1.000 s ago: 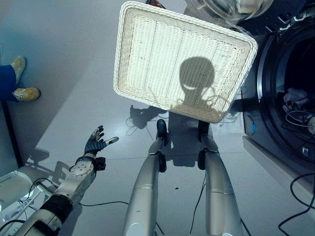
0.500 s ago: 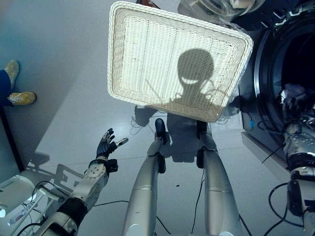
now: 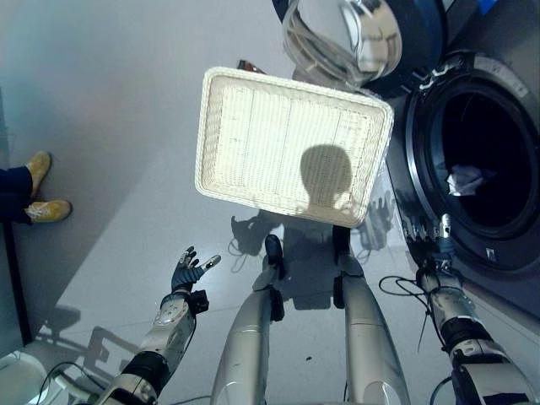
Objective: Put the clothes into the washing machine.
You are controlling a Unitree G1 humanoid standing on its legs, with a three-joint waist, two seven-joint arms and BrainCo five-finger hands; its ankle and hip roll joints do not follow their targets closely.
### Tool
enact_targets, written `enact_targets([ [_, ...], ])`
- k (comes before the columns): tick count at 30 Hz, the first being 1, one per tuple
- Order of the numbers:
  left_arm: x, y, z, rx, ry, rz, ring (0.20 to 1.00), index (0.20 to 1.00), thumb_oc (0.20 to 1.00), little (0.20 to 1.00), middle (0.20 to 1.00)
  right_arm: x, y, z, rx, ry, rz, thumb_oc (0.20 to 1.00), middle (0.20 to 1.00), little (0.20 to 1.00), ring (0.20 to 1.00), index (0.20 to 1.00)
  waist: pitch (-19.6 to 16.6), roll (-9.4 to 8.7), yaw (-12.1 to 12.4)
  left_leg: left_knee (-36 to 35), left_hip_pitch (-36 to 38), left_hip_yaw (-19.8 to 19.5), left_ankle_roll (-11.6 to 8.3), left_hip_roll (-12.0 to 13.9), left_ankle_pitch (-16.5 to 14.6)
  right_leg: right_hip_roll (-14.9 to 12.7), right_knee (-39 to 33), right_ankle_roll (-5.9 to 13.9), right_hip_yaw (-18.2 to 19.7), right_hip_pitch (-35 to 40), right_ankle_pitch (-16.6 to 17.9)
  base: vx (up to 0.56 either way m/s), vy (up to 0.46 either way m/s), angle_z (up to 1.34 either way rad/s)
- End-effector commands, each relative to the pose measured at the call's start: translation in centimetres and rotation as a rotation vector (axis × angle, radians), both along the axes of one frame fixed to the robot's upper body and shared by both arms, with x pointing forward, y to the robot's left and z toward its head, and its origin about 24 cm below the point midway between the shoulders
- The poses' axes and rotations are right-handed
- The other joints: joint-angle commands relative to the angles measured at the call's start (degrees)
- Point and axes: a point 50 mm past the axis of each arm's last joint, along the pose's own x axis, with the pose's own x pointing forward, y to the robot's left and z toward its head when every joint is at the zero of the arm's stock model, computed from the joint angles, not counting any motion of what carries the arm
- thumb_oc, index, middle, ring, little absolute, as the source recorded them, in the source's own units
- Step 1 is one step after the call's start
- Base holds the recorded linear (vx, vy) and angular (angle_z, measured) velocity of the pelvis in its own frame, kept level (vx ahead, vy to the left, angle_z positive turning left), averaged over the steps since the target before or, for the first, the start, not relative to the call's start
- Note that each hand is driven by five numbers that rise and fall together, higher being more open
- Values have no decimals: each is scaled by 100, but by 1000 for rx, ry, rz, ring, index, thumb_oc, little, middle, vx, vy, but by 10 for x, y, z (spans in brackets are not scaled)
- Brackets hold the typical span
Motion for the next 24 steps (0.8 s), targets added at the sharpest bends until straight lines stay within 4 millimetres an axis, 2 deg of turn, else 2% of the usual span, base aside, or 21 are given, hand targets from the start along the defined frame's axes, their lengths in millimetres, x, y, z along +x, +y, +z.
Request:
enact_targets([
  [1, -24, 20, -15, 8, 56, -1, 1000, 1000, 1000, 1000, 1000, -9, 0, -4, -198, 35, 44, 1000, 1000, 1000, 1000, 1000, -69, -170, -25, 221, 132, 365, 58, -244, -366, 360, 299, 26, -231, 266, -535, 6, 106, -3],
  [4, -35, 21, -27, -7, 95, -48, 1000, 1000, 1000, 1000, 1000, -31, -1, -31, -376, 211, 113, 1000, 1000, 1000, 1000, 1000, -208, -299, 26, 68, 722, 404, 46, -228, -413, 295, -14, 96, -214, 914, -475, 49, 120, 8],
  [5, -43, 22, -34, -7, 138, -56, 1000, 1000, 1000, 1000, 1000, -44, 0, -45, -473, 316, 170, 1000, 1000, 1000, 1000, 1000, -420, -350, 63, -89, 933, 367, 52, -251, -395, 288, -162, 121, -202, 1152, -460, 100, 101, 3],
  [8, -55, 25, -46, 9, 216, -69, 1000, 1000, 1000, 1000, 1000, -64, 3, -64, -649, 458, 310, 1000, 1000, 1000, 1000, 1000, -708, -435, 120, -324, 1260, 282, 40, -262, -362, 289, -377, 150, -238, 1541, -457, 124, 47, -2],
  [9, -66, 25, -55, 24, 276, -80, 1000, 1000, 1000, 1000, 1000, -79, 7, -78, -722, 547, 410, 1000, 1000, 1000, 1000, 1000, -974, -508, 167, -548, 1497, 233, 10, -239, -316, 318, -583, 168, -279, 1819, -433, 153, -5, 9],
  [10, -67, 25, -56, 27, 283, -85, 1000, 1000, 1000, 1000, 1000, -81, 8, -79, -731, 557, 424, 1000, 1000, 1000, 1000, 1000, -990, -516, 168, -572, 1528, 229, 7, -239, -312, 320, -608, 170, -284, 1855, -431, 181, -16, 11],
  [12, -83, 21, -69, 103, 383, -151, 1000, 1000, 1000, 1000, 1000, -104, 16, -97, -793, 667, 539, 1000, 1000, 1000, 1000, 1000, -1340, -605, 222, -867, 1942, 205, -20, -195, -295, 357, -868, 190, -409, 2292, -441, 156, -15, 12],
  [15, -93, 19, -76, 82, 445, -166, 1000, 1000, 1000, 1000, 1000, -112, 23, -103, -885, 697, 631, 1000, 1000, 1000, 1000, 1000, -1536, -638, 233, -931, 2126, 194, -18, -170, -318, 384, -890, 166, -464, 2483, -505, 79, 5, 19],
  [18, -113, 10, -89, 30, 560, -258, 1000, 1000, 1000, 1000, 1000, -120, 43, -110, -1050, 696, 779, 1000, 1000, 1000, 1000, 1000, -1937, -698, 255, -938, 2441, 101, 23, -178, -436, 469, -920, 95, -490, 2856, -655, 80, -25, 24],
  [24, -125, -4, -97, -52, 607, -287, 1000, 1000, 1000, 1000, 1000, -132, 56, -122, -1118, 760, 961, 1000, 1000, 1000, 1000, 1000, -2221, -805, 338, -900, 2796, -16, 69, -243, -600, 523, -1151, 65, -471, 3319, -669, 42, -46, 12],
])
